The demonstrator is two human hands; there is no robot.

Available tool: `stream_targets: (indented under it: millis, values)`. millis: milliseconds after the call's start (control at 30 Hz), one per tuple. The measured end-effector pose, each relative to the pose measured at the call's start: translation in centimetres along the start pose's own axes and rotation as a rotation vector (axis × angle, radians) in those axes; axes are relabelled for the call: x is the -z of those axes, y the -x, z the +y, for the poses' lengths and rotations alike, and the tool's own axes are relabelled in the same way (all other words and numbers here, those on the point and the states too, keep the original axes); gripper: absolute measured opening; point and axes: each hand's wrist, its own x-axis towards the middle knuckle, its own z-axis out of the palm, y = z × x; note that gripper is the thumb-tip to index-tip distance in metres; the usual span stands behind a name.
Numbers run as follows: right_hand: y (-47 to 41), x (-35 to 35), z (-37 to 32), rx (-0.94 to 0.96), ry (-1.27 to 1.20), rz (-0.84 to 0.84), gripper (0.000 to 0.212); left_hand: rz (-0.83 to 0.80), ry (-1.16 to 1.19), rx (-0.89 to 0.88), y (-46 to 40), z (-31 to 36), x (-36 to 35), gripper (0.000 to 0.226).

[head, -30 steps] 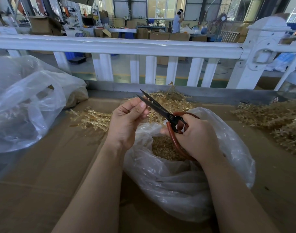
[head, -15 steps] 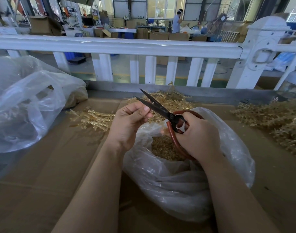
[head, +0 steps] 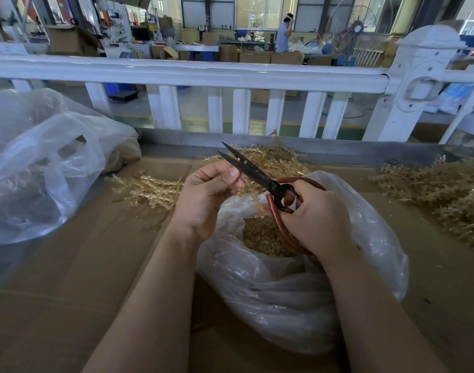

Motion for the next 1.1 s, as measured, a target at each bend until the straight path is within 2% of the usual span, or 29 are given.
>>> stream_targets:
  millis: [200,367,633,933,1000,1100]
  values:
    - [0.01,0.18,-0.11,0.027,-0.010,0.021,0.067,0.011,-0.120,-0.068,-0.19,-0.21,0.02,0.005]
    - [0.02,0.27,-0.48,0.011,-0.046,0.021,0.088,0.009,-0.209,-0.117,-0.35,-0.38,-0.04,0.014]
    - [0.10,0.48,-0.68,0.022,-0.081,0.021,0.082,0.028,-0.207,-0.126,-0.24,-0.13,-0.31,0.015]
    - [-0.05,0.21,-0.35,0.012,-0.093,-0.015,0.087,0.047,-0.181,-0.103,-0.01,0.02,-0.64,0.016]
    - [0.00,0.22,-0.32,0.008,-0.092,-0.020,0.081,0.057,-0.172,-0.094,0.00,-0.02,-0.57,0.014]
    - [-0.02,0.10,-0.18,-0.060,-0.147,-0.019,0.056,0.053,-0.122,-0.080,-0.01,-0.03,-0.33,0.004]
